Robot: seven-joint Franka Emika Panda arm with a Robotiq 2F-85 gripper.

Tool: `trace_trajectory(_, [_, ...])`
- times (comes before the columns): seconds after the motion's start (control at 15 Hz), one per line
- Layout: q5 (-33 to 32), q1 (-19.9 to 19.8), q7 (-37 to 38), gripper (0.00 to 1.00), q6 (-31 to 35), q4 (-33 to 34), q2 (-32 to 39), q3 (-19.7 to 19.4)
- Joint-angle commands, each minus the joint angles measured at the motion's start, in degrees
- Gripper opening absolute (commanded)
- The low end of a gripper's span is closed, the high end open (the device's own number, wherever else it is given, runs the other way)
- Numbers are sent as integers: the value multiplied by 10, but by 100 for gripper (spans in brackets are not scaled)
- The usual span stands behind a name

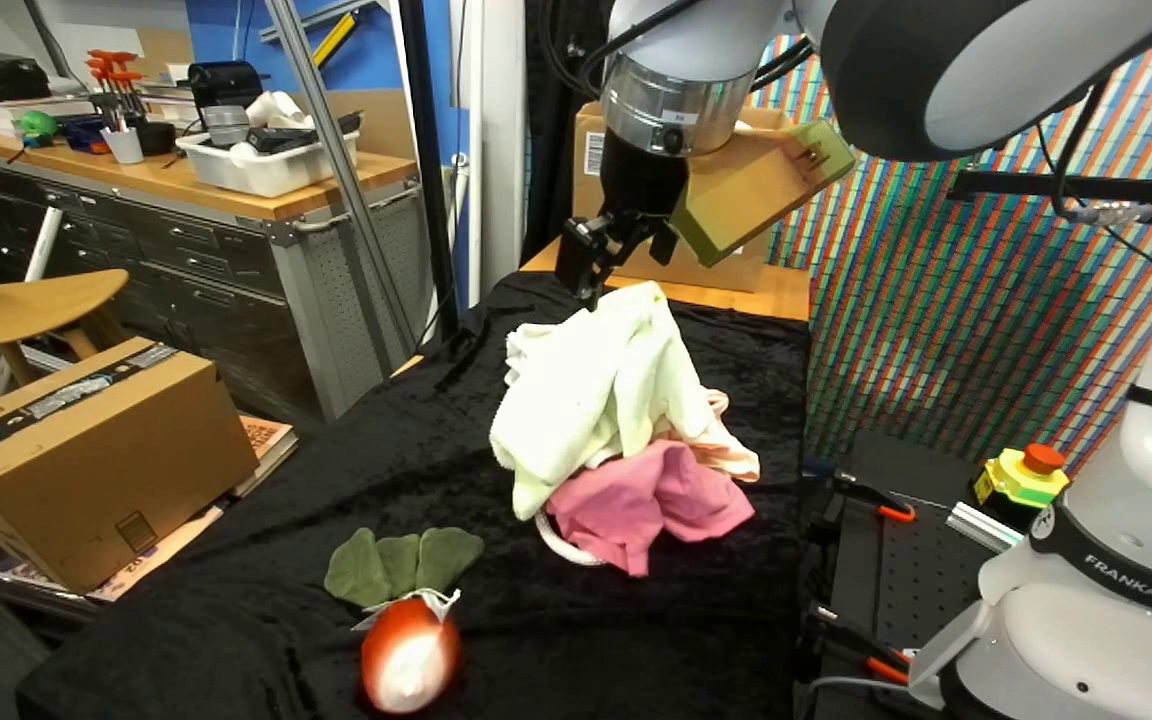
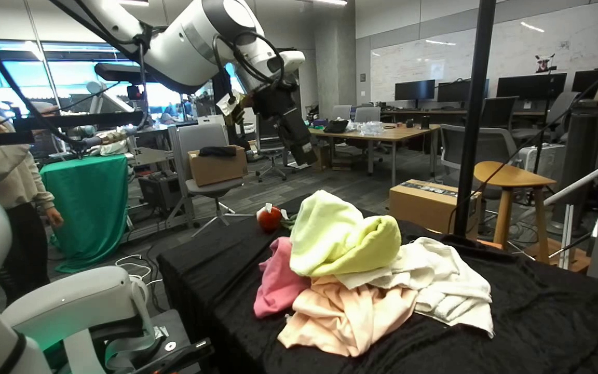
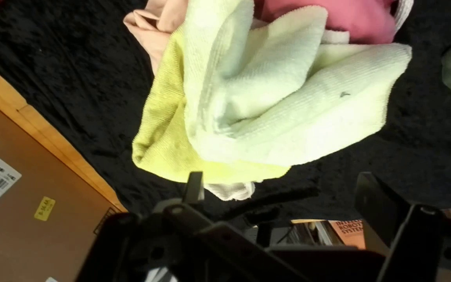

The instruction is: Place the t-shirts, towels and radish in a pile on the table

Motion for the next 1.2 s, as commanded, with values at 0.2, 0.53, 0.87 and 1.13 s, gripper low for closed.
trace_trajectory(0.2, [-41, 53, 17, 100, -5, 75, 92, 52])
trace_trajectory(0.53, [-52, 114, 21, 100, -3, 132, 191, 65])
trace_trajectory(0.87, [-33, 177, 20, 100, 16, 194, 283, 45])
trace_trajectory(1.13, [9, 209, -3, 100, 54, 239, 345, 26])
